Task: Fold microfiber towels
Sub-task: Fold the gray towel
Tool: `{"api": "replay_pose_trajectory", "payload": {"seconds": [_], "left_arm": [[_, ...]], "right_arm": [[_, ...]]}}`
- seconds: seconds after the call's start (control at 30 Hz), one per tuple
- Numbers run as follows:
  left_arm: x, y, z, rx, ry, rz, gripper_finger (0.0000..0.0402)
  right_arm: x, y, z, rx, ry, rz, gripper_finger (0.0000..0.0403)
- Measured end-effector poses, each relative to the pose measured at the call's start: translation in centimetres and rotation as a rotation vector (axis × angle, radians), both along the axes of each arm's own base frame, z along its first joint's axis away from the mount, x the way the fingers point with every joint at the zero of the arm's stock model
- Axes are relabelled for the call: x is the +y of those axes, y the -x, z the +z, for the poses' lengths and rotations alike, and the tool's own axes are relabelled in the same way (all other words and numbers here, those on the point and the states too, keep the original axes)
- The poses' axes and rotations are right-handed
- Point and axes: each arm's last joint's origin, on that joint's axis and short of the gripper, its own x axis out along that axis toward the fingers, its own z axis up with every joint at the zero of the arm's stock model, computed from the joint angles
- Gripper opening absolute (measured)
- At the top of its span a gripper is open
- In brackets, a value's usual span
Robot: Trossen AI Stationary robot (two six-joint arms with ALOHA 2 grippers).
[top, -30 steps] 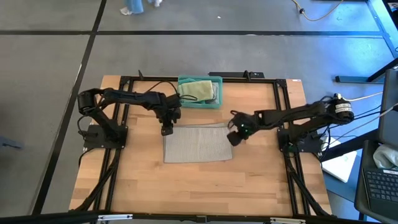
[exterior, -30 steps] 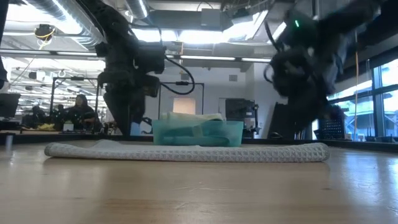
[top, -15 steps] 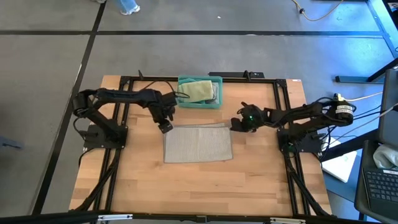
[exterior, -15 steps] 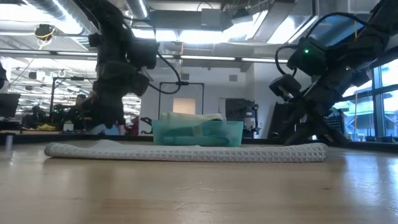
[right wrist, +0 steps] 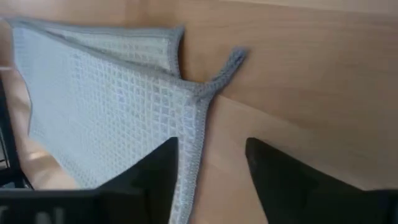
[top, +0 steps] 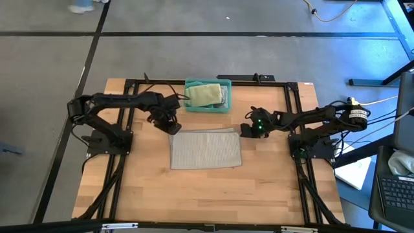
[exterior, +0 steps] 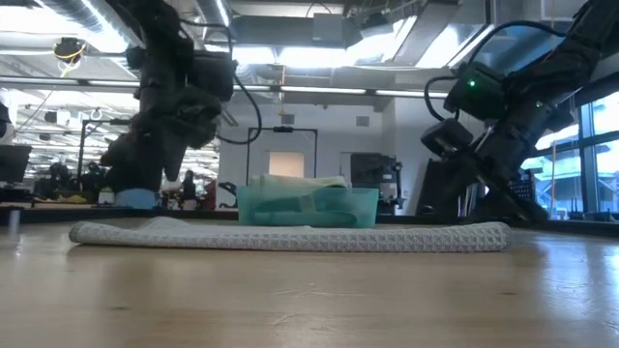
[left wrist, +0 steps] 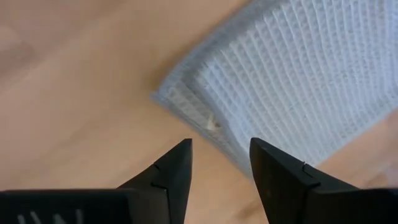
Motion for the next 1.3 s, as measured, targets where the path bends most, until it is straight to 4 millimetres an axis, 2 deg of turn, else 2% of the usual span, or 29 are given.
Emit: {"api": "replay_pose_trajectory", "payload": {"seconds": [0.13, 0.3, 0.6, 0.83, 1.3], "left_arm": [[-0.5, 0.4, -2.0, -0.051, 0.121, 0.064, 0.0163], [-1.2, 1.1, -4.3, -0.056, 0.149, 0.156, 0.0169], [-0.7, 0.1, -3.9, -0.156, 0.075, 0.221, 0.0168], [-1.2, 0.3, -4.7, -0.062, 0.034, 0.224, 0.0168], [-1.4, -0.5, -4.5, -0.118, 0.007, 0.239, 0.0166]], "right_arm": [[0.0, -0.1, 0.1, -0.007, 0.006, 0.000, 0.0220], [0.0, -0.1, 0.1, -0.016, 0.014, 0.010, 0.0227], [0.6, -0.3, 0.1, -0.017, 0.040, 0.043, 0.0227], [0.6, -0.3, 0.1, -0.016, 0.042, 0.041, 0.0227], [0.6, -0.3, 0.1, -0.016, 0.039, 0.043, 0.0227]]}}
